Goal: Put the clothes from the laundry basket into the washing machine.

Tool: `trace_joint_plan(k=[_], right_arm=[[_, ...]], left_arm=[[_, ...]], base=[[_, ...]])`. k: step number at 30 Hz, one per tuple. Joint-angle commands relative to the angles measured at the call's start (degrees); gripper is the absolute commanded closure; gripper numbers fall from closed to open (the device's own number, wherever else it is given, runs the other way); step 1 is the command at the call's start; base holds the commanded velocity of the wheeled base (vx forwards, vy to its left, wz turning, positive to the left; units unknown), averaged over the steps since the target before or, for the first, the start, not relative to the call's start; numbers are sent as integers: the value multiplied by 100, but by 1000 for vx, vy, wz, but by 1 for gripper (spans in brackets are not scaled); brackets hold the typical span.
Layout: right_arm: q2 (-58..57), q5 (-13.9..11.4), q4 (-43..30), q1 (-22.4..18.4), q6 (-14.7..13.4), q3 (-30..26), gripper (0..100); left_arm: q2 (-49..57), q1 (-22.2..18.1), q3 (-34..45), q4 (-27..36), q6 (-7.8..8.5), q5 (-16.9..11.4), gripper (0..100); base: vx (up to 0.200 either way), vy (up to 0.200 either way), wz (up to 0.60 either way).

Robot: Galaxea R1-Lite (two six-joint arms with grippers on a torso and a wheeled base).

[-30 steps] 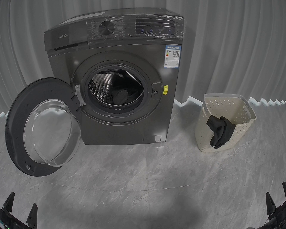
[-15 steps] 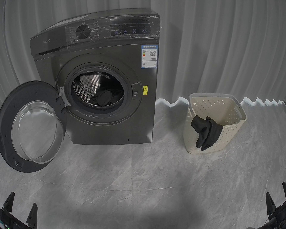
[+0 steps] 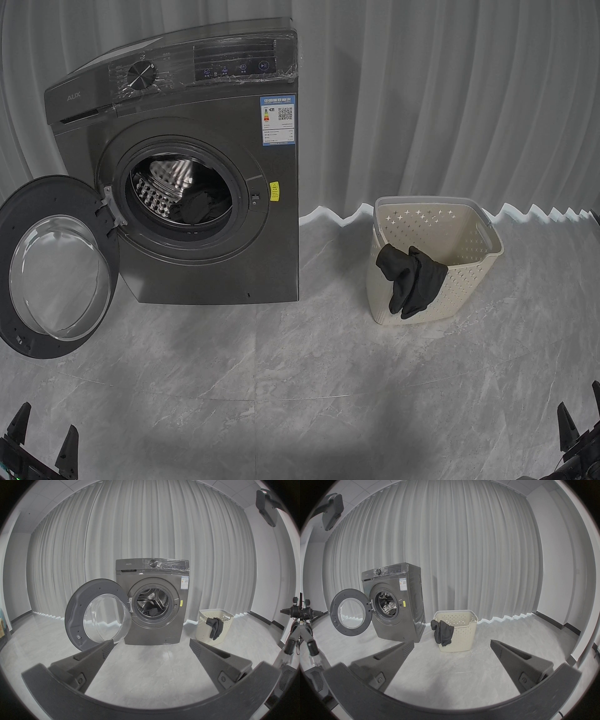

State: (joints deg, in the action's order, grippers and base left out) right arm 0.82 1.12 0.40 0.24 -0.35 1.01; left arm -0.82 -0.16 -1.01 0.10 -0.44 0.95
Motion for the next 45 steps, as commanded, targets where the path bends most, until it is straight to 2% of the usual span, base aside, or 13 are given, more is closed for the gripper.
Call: trace_joint_plan(k=[1, 17, 23, 45], right_arm=[[-82, 2, 4, 2, 0, -101, 0], [-82, 2, 4, 2, 0, -101, 0], [-82, 2, 4, 2, 0, -101, 0], [-82, 2, 4, 2, 0, -101, 0]], left_arm=[[82, -2, 101, -1, 0, 2, 0], [82, -2, 101, -1, 26, -7, 0], [82, -2, 101, -1, 18, -7, 0], [82, -2, 101, -1, 9, -7, 0]], base=[[0, -200, 0], [0, -200, 0], [0, 0, 0], [191, 0, 0]])
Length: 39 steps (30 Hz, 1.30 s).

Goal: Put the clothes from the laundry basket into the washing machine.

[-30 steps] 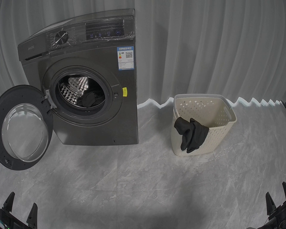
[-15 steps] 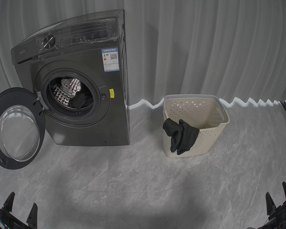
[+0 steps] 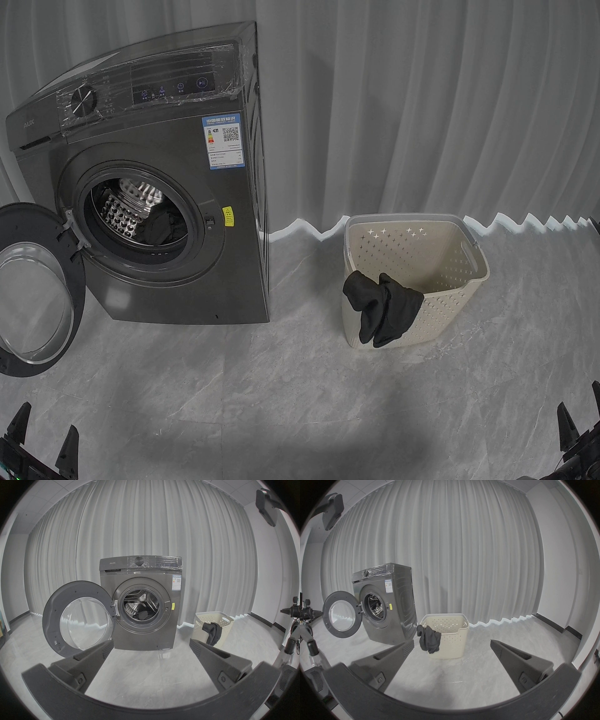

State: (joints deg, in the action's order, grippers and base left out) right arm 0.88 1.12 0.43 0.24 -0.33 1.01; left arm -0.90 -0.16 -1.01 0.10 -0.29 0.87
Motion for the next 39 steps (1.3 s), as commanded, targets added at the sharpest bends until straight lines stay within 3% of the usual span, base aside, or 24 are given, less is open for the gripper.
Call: trace_joint_plan(k=[1, 13, 29, 39], right_arm=[[-88, 2, 1, 2, -2, -101, 0], [-88, 2, 1, 2, -2, -101, 0], [-88, 2, 1, 2, -2, -101, 0], [-88, 2, 1, 2, -2, -101, 0]], left_arm=[[90, -2, 101, -1, -6, 1, 0], [90, -2, 101, -1, -15, 10, 0], [90, -2, 101, -1, -6, 1, 0], [90, -2, 101, -1, -15, 10, 0]], base=[[0, 0, 0], [0, 0, 0], [0, -200, 0], [0, -20, 0]])
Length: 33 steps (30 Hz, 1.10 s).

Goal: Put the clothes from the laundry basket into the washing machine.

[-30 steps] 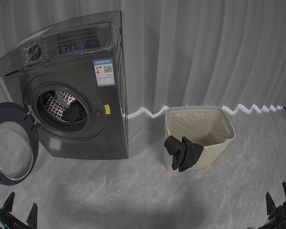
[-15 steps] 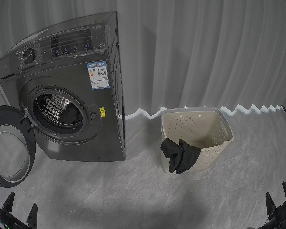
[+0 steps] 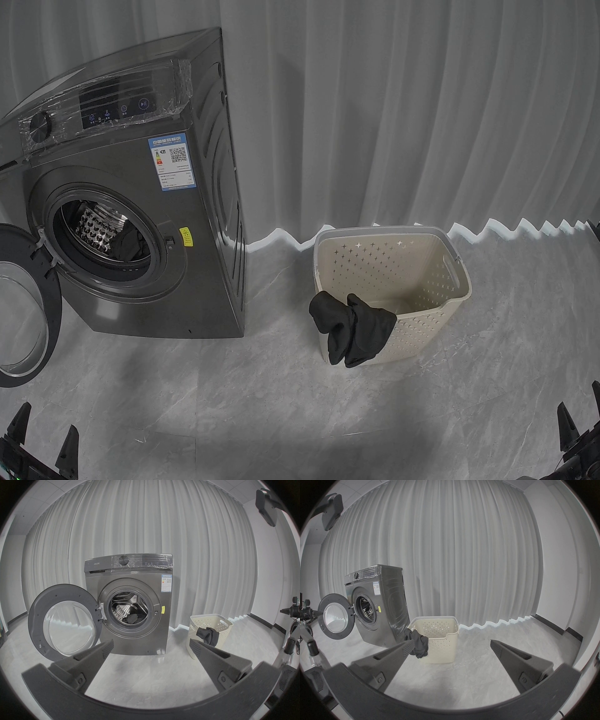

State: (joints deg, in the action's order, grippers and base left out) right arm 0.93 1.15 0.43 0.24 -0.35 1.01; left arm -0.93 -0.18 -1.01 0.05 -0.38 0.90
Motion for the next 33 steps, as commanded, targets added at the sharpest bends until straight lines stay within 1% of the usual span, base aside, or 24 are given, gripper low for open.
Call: trace_joint_plan(k=[1, 5, 8, 12, 33], right_arm=[[-93, 0, 1, 2, 0, -101, 0], [-93, 0, 1, 2, 0, -101, 0], [-93, 0, 1, 2, 0, -101, 0], [-93, 0, 1, 2, 0, -101, 0], [-93, 0, 1, 2, 0, -101, 0]], left_arm=[[93, 1, 101, 4, 3, 6, 0], [93, 1, 101, 4, 29, -11, 0], [93, 1, 101, 4, 3, -2, 0], [93, 1, 101, 4, 20, -2, 0], [93, 1, 101, 4, 3, -2, 0]], base=[[0, -200, 0], [0, -200, 0], [0, 0, 0], [0, 0, 0], [0, 0, 0]])
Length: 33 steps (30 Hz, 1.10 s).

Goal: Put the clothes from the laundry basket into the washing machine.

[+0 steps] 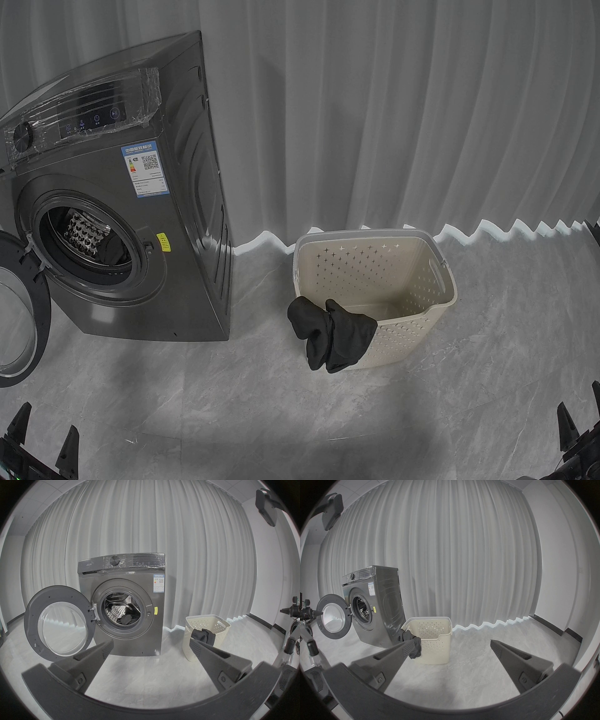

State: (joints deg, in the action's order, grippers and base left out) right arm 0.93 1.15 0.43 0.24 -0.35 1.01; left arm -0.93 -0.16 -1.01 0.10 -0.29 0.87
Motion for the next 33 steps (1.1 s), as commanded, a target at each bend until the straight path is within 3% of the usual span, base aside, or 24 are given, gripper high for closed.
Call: trace_joint_plan(k=[1, 5, 14, 29, 33], right_arm=[[-93, 0, 1, 2, 0, -101, 0], [-93, 0, 1, 2, 0, -101, 0], [-93, 0, 1, 2, 0, -101, 0], [-93, -18, 1, 2, 27, -101, 0], [-93, -27, 10, -7, 27, -101, 0]], left_arm=[[93, -2, 101, -1, -15, 10, 0], [93, -2, 101, -1, -15, 10, 0], [93, -2, 101, -1, -15, 10, 0], [93, -2, 101, -1, 12, -7, 0], [93, -2, 101, -1, 12, -7, 0]], base=[[0, 0, 0], [0, 0, 0], [0, -200, 0], [0, 0, 0], [200, 0, 0]])
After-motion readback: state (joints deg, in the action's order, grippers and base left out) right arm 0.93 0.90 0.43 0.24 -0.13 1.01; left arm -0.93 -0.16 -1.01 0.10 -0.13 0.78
